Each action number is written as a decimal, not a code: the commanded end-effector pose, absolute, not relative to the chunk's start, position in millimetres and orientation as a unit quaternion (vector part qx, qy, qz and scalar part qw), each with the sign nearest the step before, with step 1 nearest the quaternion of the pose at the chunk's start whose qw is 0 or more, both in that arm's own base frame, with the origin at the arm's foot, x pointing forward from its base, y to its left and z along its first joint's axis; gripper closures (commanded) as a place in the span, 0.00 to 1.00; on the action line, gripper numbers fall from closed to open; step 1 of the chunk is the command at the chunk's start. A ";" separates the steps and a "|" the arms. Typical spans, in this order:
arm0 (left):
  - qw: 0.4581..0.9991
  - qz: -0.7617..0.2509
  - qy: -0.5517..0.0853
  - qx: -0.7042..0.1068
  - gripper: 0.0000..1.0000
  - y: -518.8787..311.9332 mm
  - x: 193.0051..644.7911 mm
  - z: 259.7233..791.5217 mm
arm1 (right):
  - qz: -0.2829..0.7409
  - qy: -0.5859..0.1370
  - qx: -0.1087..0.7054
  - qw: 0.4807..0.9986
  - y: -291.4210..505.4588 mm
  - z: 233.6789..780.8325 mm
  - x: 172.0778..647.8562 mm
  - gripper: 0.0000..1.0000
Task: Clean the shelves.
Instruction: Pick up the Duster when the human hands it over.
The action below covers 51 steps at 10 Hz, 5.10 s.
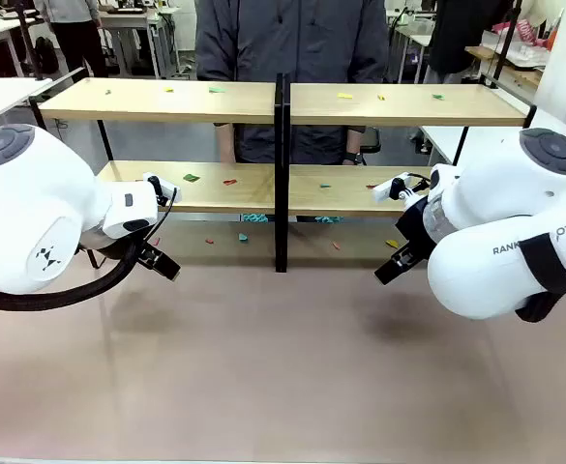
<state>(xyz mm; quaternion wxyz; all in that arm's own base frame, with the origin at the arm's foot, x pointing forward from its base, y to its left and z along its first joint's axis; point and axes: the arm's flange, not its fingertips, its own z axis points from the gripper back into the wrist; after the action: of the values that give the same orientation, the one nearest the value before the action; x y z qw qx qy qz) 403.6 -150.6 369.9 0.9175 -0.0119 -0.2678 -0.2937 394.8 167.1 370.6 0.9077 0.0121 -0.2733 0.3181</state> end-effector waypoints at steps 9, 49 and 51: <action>0.917 -0.294 -0.268 -0.012 0.00 -150.6 403.5 370.0 | 0.318 -0.273 0.012 0.908 167.1 370.7 394.8 0.00; 0.767 -0.351 -0.488 -0.226 0.00 53.8 246.8 621.2 | 0.209 -0.535 0.099 0.812 -54.3 648.4 244.1 0.00; 0.767 -0.351 -0.488 -0.226 0.00 53.8 246.8 621.2 | 0.209 -0.535 0.099 0.812 -54.3 648.4 244.1 0.00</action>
<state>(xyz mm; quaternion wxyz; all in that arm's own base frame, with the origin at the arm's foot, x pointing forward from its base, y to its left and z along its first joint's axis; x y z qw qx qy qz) 247.5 54.6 620.9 0.7720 -0.2230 -0.4860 -0.3437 245.0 -53.8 647.8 0.8152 0.1012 -0.5325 0.2040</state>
